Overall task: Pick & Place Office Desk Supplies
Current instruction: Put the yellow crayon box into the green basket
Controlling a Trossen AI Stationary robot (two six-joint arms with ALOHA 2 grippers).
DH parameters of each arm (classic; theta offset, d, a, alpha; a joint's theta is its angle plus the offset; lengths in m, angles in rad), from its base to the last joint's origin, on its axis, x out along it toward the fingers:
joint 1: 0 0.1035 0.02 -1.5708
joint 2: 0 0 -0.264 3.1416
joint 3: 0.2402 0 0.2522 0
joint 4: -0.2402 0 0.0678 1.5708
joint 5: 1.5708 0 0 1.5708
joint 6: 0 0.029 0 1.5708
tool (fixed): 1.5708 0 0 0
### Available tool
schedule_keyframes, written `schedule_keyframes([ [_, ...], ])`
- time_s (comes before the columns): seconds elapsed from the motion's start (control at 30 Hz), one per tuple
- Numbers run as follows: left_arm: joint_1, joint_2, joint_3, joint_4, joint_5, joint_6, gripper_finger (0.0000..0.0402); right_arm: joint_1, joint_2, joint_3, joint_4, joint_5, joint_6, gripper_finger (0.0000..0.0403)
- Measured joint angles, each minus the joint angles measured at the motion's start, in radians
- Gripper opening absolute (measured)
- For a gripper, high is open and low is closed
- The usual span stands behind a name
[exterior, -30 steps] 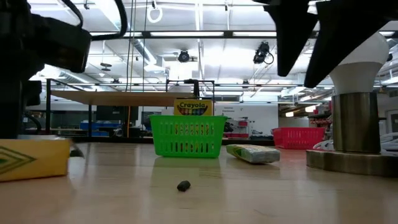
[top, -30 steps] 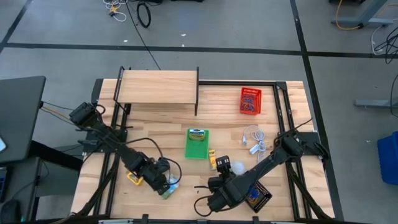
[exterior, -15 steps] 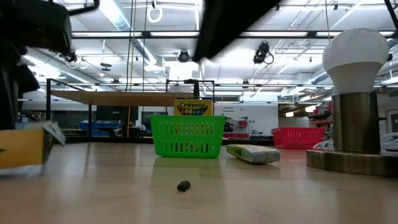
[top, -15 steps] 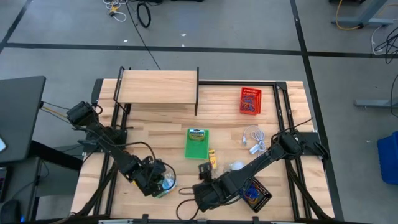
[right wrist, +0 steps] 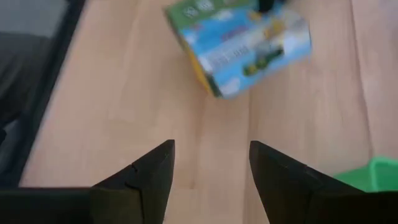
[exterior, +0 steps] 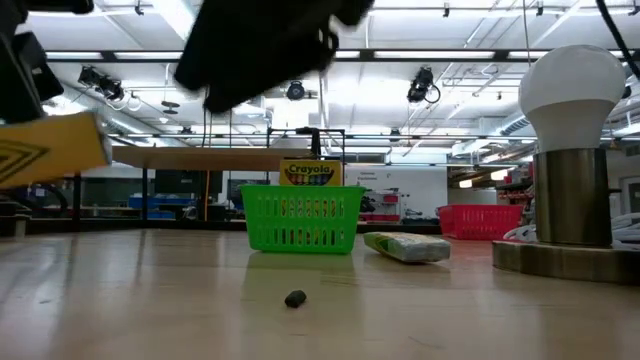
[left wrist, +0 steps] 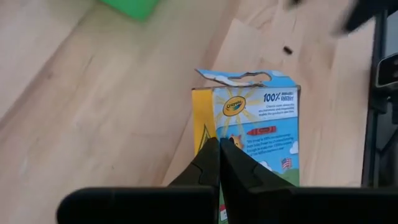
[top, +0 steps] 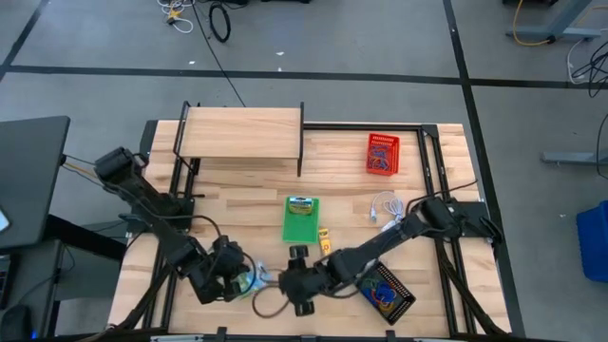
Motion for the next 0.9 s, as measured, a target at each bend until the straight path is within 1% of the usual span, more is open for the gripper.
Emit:
schedule_keyframes([
  [0.03,-0.007,-0.003,0.000,0.000,-0.015,0.001,0.0001,-0.011,0.000,-0.023,0.032,-0.011,0.011,0.0215],
  [0.2,-0.031,-0.004,0.001,-0.002,-0.058,0.011,0.0001,-0.067,-0.007,-0.177,0.306,-0.127,0.067,0.0215],
  [0.33,-0.034,-0.004,0.001,-0.014,-0.086,0.018,0.0001,-0.108,-0.060,-0.259,0.517,-0.212,0.132,0.0215],
  [0.47,-0.045,-0.003,0.001,-0.020,-0.124,0.026,0.0001,-0.135,-0.090,-0.293,0.533,-0.218,0.158,0.0215],
  [0.6,-0.046,-0.002,0.002,-0.016,-0.140,0.047,0.0001,-0.148,-0.108,-0.292,0.538,-0.247,0.182,0.0215],
  [0.8,-0.041,-0.002,0.002,-0.010,-0.191,0.082,0.0001,-0.177,-0.105,-0.294,0.518,-0.281,0.193,0.0215],
  [0.9,-0.037,-0.002,0.002,-0.008,-0.200,0.094,0.0001,-0.192,-0.105,-0.293,0.513,-0.294,0.194,0.0215],
])
